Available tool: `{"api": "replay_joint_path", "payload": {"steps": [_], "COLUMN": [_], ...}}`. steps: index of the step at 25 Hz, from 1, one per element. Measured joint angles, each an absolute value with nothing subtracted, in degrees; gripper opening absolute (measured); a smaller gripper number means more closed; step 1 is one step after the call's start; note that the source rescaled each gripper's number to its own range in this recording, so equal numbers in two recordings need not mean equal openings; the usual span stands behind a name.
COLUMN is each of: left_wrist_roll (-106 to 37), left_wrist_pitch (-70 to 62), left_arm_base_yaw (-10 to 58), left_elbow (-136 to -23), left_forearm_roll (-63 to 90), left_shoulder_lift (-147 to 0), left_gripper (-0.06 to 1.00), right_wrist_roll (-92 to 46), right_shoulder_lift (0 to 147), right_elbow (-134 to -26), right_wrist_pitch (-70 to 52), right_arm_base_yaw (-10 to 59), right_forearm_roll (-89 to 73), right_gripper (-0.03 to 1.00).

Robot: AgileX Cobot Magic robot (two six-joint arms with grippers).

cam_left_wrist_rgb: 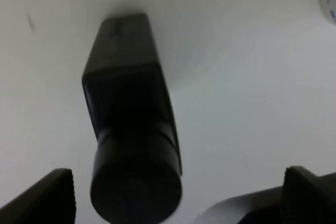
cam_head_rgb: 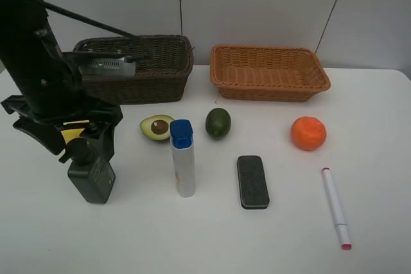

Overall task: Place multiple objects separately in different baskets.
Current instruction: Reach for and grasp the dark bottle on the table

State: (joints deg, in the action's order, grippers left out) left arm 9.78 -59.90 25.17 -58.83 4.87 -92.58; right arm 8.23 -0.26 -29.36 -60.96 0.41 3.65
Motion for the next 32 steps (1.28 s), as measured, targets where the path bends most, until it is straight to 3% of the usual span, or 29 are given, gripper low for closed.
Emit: {"api": "replay_joint_path", "payload": {"steps": [16, 17, 19, 21, 22, 32], "left_wrist_roll": [11.54, 11.6, 11.96, 12.15, 12.15, 12.25], "left_wrist_pitch": [-53.13, -53.03, -53.23, -54.1, -54.91, -59.63], "left_arm_base_yaw": [25.38, 25.38, 25.38, 25.38, 25.38, 25.38], "left_elbow": [-59.11, -59.17, -59.18, -59.18, -59.18, -62.0], "left_forearm_roll": [2.47, 2.47, 2.47, 2.12, 1.82, 2.15], "left_shoulder_lift": [-106.75, -106.81, -106.81, -106.81, -106.81, -99.37], "left_gripper": [1.0, 0.98, 0.84, 0.5, 0.47, 0.46], "right_wrist_roll": [8.23, 8.23, 8.23, 8.23, 8.23, 8.23], "right_shoulder_lift": [-0.26, -0.26, -0.26, -0.26, -0.26, -0.26], "right_elbow": [-29.36, -29.36, -29.36, -29.36, -29.36, -29.36], "right_wrist_pitch": [-60.96, -60.96, -60.96, -60.96, -60.96, -60.95], "right_arm_base_yaw": [0.41, 0.41, 0.41, 0.41, 0.41, 0.41], "right_forearm_roll": [3.65, 3.65, 3.65, 3.67, 3.67, 3.67], "right_gripper": [0.99, 0.99, 0.99, 0.99, 0.99, 0.99]}}
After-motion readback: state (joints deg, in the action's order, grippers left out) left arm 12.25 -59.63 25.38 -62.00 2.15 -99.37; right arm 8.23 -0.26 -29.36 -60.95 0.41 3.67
